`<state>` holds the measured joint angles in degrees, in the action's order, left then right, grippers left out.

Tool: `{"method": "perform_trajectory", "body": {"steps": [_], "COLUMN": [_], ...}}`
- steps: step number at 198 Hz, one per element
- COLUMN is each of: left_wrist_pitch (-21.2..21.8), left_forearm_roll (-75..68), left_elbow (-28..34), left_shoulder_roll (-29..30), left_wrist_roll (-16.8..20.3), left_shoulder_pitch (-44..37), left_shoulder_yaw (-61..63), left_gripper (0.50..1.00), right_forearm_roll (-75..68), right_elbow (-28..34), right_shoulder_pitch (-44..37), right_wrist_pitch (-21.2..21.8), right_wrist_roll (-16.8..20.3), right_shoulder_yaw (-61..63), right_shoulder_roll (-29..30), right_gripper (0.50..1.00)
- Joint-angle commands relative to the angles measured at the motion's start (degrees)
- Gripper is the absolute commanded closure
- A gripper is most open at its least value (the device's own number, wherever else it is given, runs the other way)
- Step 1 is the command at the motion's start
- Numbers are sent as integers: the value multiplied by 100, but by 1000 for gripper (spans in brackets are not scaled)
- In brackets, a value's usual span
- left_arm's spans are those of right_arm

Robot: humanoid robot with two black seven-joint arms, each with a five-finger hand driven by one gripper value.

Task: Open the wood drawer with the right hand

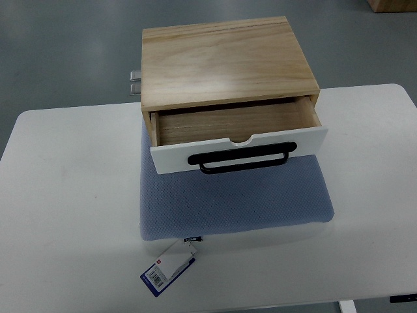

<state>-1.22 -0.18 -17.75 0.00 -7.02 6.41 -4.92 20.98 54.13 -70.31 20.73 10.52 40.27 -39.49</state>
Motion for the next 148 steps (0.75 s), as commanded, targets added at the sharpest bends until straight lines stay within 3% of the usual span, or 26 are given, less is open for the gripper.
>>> {"method": "perform_trajectory", "body": {"steps": [1, 30, 48, 102, 148], "left_wrist_pitch": [-1, 8, 17, 25, 34], "left_forearm_roll": [1, 1, 1, 1, 1], "left_elbow": [0, 0, 0, 0, 0], "left_shoulder_roll": [0, 0, 0, 0, 0], "left_wrist_roll": [-1, -9, -9, -9, -9], "left_shoulder_pitch": [0, 0, 0, 0, 0], "left_shoulder_yaw": [0, 0, 0, 0, 0], "left_gripper": [500, 500, 500, 500, 500], "right_forearm_roll": [-7, -24, -208, -1316, -1545], "right_elbow": [-412, -1036, -1361, -1853, -2029], "right_shoulder_pitch": [993, 1907, 2197, 2645, 2716], "right_wrist_pitch": [-210, -236, -236, -201, -148], "right_wrist_roll": [-920, -2106, -2519, -2590, -2590], "right_shoulder_yaw": [816, 1387, 1668, 2618, 2732], "right_shoulder_roll": [337, 1022, 1453, 2340, 2552], "right_gripper": [558, 558, 558, 556, 556]}}
